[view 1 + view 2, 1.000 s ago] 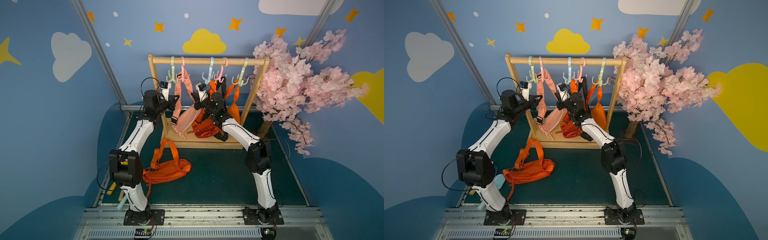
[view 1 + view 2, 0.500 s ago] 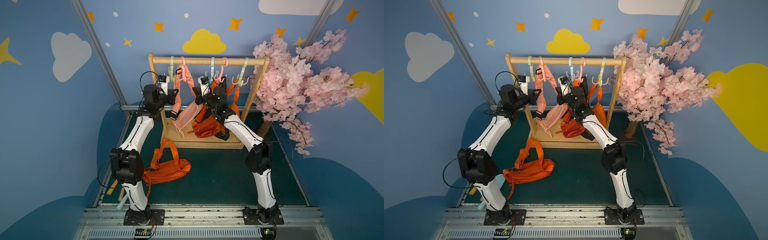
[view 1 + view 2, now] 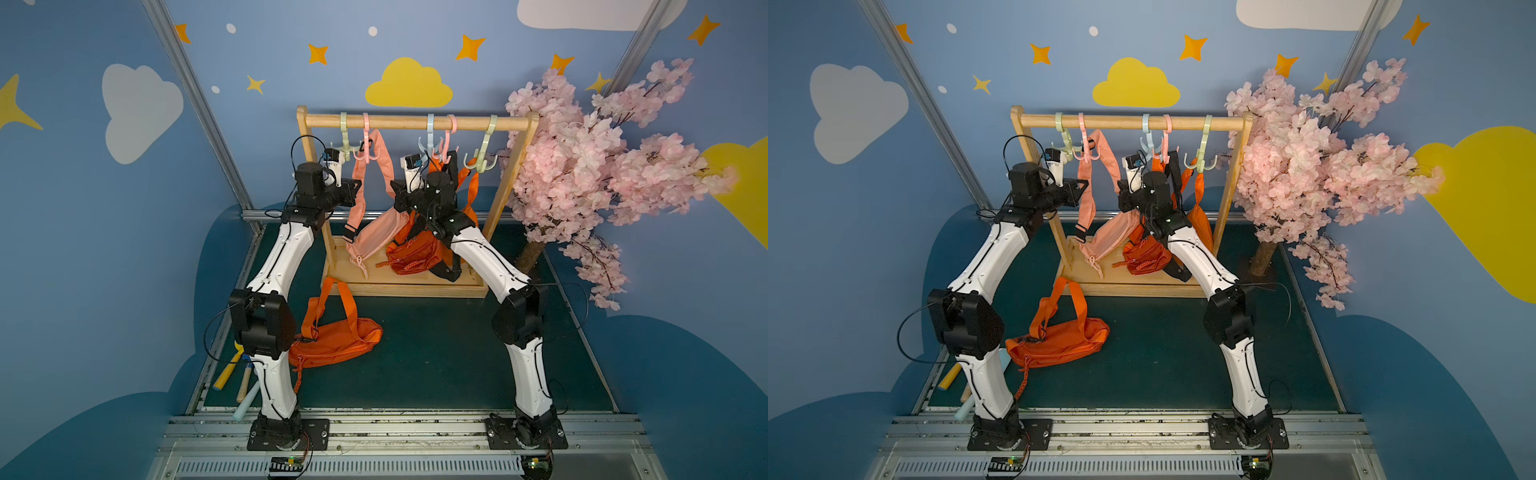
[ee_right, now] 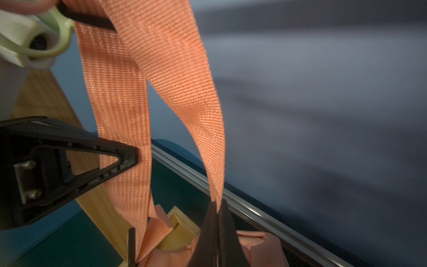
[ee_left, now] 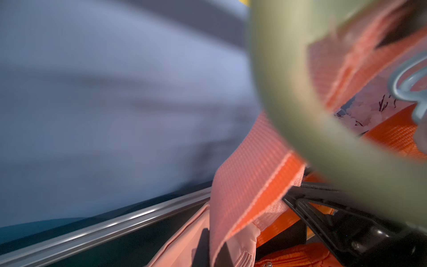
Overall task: Take the bag off the hook
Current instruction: Pick up the bag from the hook.
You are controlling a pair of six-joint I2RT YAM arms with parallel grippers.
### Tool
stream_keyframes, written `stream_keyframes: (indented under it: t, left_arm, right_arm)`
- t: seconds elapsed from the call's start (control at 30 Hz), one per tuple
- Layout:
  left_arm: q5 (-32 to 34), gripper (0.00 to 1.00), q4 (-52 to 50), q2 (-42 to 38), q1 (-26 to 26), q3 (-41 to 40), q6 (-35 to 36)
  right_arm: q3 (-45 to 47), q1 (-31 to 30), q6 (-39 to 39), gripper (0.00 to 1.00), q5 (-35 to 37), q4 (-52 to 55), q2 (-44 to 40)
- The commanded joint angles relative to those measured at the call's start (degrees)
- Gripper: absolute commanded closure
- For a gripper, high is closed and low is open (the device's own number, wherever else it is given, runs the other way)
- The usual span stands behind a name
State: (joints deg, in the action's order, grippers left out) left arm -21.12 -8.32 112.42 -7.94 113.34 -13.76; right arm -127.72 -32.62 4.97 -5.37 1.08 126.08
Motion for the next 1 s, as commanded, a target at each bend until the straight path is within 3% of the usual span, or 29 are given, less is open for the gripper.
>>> stream_keyframes:
  t: [0.0, 0.4, 0.97]
  left_arm:
    - [0.1, 0.96, -4.1, 1.4, -0.2, 2.9, -1.7]
    - [0.0, 0.96, -7.9, 0.3, -1.0, 3.5, -2.9]
    - [0.5, 0.96, -4.0, -19.7, -2.3, -20.9, -8.4]
  right_arm:
    - [-1.9, 0.9, 3.2, 1.0, 0.1, 2.6, -2.7]
    - [3.6, 1.0, 6.0, 1.0, -2.4, 3.5, -7.2]
    - [26.7, -2.5, 6.6, 1.0, -0.6, 5.6, -28.4]
